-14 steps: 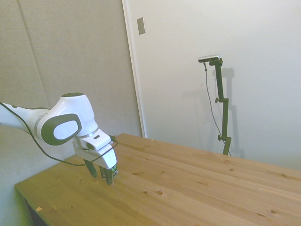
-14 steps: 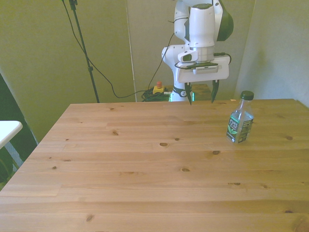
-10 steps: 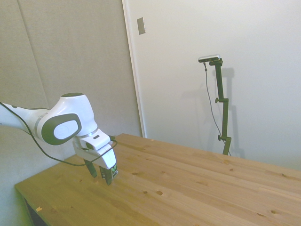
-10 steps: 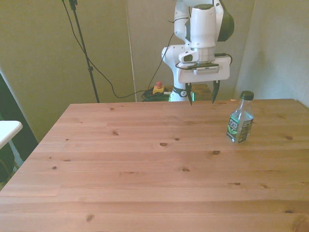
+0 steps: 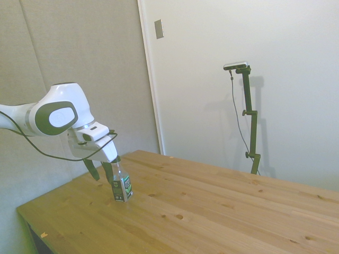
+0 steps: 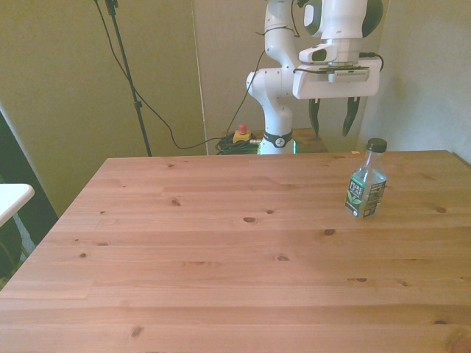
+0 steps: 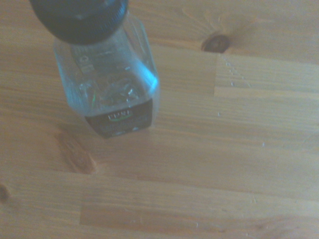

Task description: Knock down the bottle

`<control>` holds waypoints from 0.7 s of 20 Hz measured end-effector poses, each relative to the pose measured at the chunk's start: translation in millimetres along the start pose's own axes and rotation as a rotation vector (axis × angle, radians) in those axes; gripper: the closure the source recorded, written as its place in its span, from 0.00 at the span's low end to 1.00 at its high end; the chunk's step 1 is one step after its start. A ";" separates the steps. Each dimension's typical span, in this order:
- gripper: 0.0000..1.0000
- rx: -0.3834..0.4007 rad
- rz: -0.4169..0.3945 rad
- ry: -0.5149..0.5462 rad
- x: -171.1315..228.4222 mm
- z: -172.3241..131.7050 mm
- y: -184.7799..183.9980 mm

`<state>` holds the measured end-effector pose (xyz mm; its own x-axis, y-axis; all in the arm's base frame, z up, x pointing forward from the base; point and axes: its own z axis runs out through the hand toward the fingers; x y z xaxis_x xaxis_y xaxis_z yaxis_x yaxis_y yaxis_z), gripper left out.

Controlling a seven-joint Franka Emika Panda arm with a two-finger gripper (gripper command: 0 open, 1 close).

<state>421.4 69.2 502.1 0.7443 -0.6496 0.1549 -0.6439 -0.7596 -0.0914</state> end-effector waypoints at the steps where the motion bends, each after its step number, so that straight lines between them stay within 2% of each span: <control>1: 1.00 0.002 -0.007 0.008 1.2 -2.4 -5.4; 8: 1.00 -0.002 -0.018 0.038 6.7 -0.8 -51.0; 14: 1.00 -0.024 -0.001 0.047 16.7 8.9 -69.2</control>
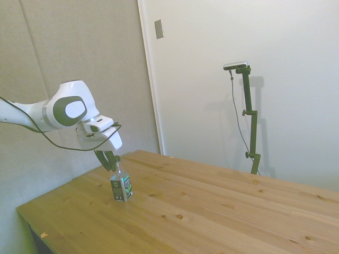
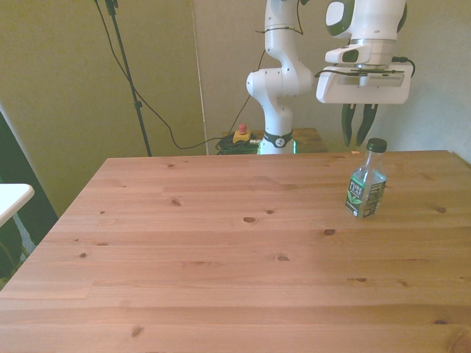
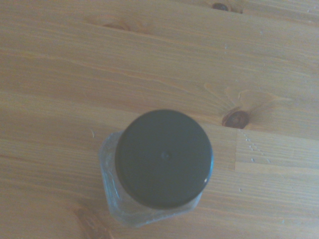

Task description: Knock down the bottle

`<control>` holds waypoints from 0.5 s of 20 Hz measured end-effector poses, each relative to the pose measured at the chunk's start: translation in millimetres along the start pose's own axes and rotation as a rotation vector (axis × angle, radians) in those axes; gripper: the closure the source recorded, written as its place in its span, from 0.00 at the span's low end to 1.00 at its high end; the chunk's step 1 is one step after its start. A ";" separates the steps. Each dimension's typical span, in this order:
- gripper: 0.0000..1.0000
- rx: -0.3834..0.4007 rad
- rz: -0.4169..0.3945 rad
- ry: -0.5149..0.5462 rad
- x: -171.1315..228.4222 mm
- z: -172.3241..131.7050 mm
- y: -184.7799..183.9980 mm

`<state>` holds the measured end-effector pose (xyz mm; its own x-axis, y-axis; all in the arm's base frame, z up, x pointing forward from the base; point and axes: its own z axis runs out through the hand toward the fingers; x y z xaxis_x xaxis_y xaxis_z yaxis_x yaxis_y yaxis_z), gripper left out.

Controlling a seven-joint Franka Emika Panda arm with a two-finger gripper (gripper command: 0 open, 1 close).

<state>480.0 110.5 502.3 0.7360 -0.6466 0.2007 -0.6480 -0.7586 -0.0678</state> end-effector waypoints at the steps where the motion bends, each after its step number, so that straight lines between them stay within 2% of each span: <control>1: 1.00 0.002 0.004 0.000 1.5 0.3 -3.0; 10: 1.00 0.003 0.029 0.017 6.5 5.8 -46.5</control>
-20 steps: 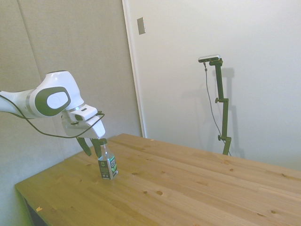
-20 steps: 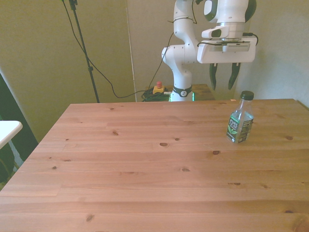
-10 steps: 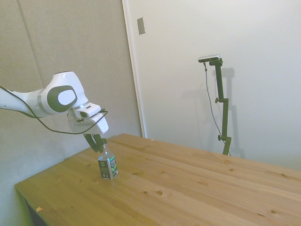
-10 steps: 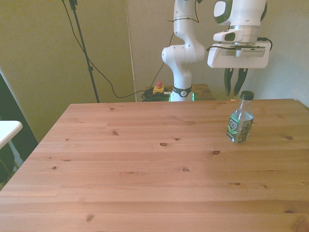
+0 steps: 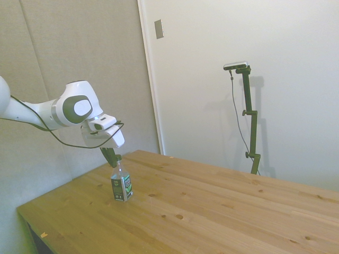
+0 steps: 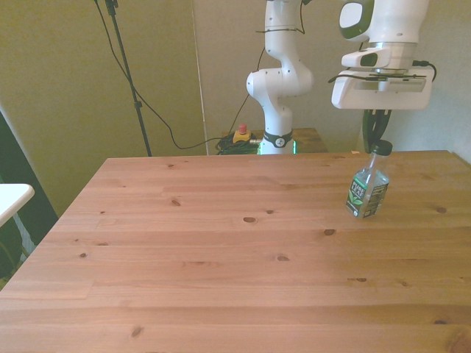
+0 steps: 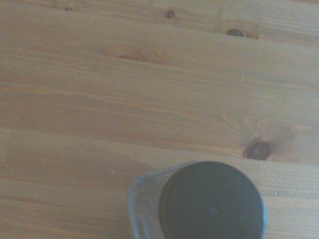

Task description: Knock down the bottle

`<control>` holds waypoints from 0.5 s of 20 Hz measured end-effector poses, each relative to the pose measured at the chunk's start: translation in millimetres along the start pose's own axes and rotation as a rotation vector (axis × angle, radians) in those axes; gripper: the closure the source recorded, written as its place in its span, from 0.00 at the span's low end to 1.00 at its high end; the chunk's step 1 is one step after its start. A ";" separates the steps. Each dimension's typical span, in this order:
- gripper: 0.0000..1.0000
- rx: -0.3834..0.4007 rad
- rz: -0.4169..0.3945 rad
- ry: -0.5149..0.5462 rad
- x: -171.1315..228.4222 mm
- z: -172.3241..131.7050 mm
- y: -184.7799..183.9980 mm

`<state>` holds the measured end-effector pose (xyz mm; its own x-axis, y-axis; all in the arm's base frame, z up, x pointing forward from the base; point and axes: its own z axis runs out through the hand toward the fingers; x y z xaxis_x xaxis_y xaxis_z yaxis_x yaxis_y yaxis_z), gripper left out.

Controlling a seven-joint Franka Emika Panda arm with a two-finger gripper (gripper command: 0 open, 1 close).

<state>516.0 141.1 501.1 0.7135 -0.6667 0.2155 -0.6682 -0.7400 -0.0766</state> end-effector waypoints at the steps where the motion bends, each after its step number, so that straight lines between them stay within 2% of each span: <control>1: 1.00 -0.001 0.009 0.006 1.4 1.2 -7.1; 10: 1.00 -0.006 0.076 0.053 36.0 24.9 -57.3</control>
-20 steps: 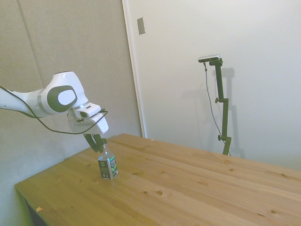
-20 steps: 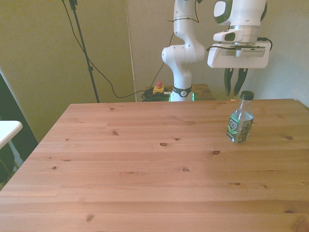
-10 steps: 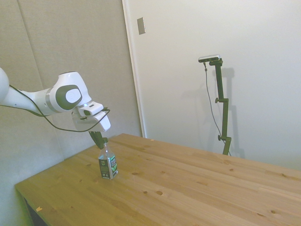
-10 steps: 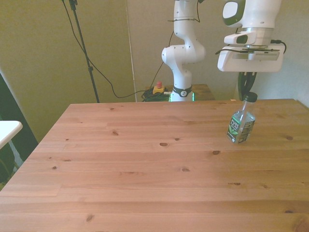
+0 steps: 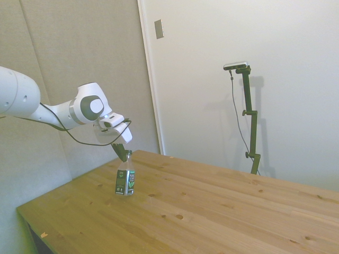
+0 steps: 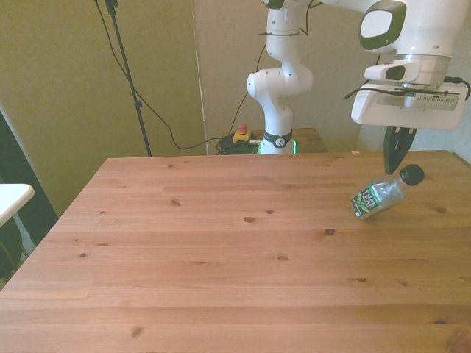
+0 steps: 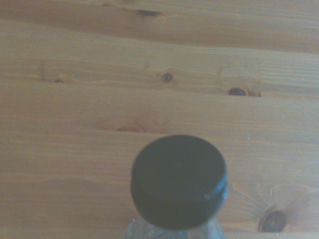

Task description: Knock down the bottle

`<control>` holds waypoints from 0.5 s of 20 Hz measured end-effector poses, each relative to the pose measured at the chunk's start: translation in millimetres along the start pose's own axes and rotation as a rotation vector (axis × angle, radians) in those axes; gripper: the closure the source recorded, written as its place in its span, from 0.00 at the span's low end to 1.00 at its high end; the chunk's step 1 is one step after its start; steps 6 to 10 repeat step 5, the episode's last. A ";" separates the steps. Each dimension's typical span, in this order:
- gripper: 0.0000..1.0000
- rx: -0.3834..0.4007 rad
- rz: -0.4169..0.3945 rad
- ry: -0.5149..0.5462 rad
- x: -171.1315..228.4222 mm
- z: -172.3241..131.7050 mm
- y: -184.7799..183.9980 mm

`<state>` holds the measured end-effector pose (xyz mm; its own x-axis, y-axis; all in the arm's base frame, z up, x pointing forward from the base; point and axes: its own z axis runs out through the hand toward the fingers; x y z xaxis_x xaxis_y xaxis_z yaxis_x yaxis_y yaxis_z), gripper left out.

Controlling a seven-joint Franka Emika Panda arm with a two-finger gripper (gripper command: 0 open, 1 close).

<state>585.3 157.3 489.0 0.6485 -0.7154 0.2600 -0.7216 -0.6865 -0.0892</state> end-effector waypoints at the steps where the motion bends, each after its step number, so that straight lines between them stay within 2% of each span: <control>1: 1.00 0.003 0.006 0.000 4.0 3.4 -3.4; 5: 1.00 0.016 0.019 0.003 14.1 15.2 -12.9; 10: 1.00 0.016 0.019 0.003 14.1 15.2 -12.9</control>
